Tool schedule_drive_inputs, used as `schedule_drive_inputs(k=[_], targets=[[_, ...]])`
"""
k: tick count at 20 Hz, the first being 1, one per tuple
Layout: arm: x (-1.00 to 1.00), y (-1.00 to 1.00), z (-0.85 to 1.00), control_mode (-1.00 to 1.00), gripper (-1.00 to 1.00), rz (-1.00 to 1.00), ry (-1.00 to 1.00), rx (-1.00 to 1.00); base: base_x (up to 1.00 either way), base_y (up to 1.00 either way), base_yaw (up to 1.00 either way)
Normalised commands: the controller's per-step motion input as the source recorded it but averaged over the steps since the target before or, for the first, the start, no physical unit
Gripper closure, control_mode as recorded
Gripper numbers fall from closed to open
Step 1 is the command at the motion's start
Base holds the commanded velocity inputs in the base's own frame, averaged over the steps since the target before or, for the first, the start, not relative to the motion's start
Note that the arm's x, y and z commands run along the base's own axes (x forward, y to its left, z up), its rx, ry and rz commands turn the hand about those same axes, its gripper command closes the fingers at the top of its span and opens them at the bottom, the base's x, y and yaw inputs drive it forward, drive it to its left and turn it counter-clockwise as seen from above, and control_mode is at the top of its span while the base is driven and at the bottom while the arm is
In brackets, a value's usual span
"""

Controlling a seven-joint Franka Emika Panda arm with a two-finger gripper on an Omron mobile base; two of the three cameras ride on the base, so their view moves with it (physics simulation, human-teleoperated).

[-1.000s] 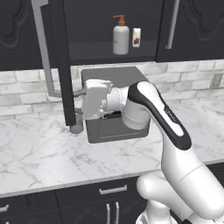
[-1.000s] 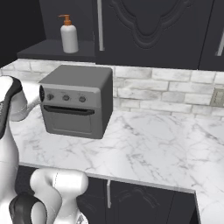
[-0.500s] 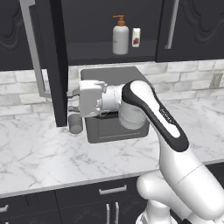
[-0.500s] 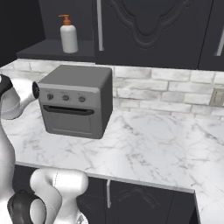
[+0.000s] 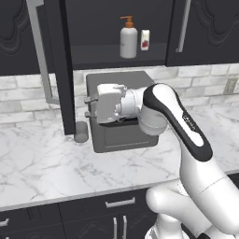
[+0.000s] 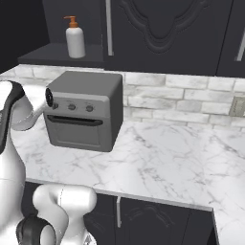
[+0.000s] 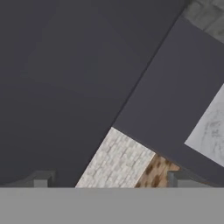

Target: Pick the soap dispenser and soap dispenser from the cabinet and place them on the counter.

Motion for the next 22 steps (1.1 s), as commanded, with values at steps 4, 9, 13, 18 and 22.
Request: schedule_drive_inputs(k=[4, 9, 13, 18, 22], targets=[[-0.11, -0.67, 0.08, -1.00, -1.00, 0.00, -0.05, 0.00, 0.00, 0.00, 0.00], [-0.09, -0.52, 0.02, -1.00, -1.00, 0.00, -0.04, 0.00, 0.00, 0.00, 0.00], [-0.04, -0.46, 0.00, -1.00, -1.00, 0.00, 0.00, -0.01, 0.00, 0.00, 0.00], [-0.09, -0.45, 0.00, -1.00, -1.00, 0.00, 0.00, -0.02, 0.00, 0.00, 0.00], [-0.18, -0.59, 0.00, -1.00, -1.00, 0.00, -0.01, 0.00, 0.00, 0.00, 0.00]])
